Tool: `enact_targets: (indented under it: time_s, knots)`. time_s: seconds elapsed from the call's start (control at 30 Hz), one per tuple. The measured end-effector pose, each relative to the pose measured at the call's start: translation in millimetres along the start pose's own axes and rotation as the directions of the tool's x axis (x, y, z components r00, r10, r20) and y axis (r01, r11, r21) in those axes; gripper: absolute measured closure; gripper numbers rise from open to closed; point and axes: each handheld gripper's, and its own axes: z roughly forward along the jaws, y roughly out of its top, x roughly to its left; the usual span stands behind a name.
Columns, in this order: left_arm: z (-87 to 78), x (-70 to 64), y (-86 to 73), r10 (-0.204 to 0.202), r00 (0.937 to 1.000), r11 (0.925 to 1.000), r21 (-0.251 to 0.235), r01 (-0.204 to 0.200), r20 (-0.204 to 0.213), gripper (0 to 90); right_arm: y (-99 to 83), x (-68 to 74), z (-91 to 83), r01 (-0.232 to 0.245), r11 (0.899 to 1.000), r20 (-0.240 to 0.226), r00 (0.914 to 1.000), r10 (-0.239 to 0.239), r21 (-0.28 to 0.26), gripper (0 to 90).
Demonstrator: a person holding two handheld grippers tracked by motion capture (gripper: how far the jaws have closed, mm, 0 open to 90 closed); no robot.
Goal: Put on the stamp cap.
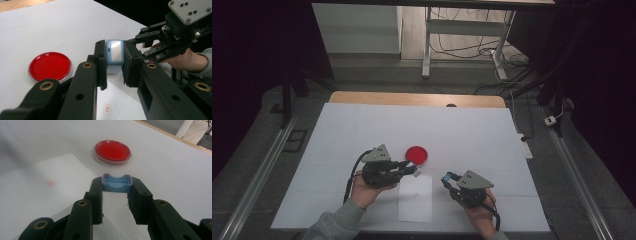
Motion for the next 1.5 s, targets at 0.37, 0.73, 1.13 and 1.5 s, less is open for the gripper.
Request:
enact_targets:
  time_s: [0.37, 0.73, 1.13, 1.5]
  knots:
    - [1.5, -2.1, 0.1, 0.003, 1.0, 1.0, -0.007, -0.003, -0.003, 74.9, 8.7, 18.0, 14.2, 0.04, 0.999, 0.004, 0.9992, -0.04, -0.016, 65.5]
    - [6.5, -3.9, -1.3, 0.005, 1.0, 1.0, -0.001, -0.005, -0.005, 74.9, 14.8, 30.4, 24.0, 0.058, 0.998, -0.012, 0.9982, -0.058, -0.023, 65.4]
    - [11.5, -6.7, -2.2, 0.0, 1.0, 1.0, -0.003, 0.0, -0.006, 74.9, 19.7, 40.1, 30.5, 0.059, 0.998, -0.005, 0.9982, -0.059, -0.035, 65.3]
    - [16.7, -7.3, -4.3, -0.007, 0.9999, 1.0, 0.004, 0.007, -0.014, 74.9, 23.6, 47.4, 35.5, 0.06, 0.997, 0.002, 0.9982, -0.06, -0.044, 65.2]
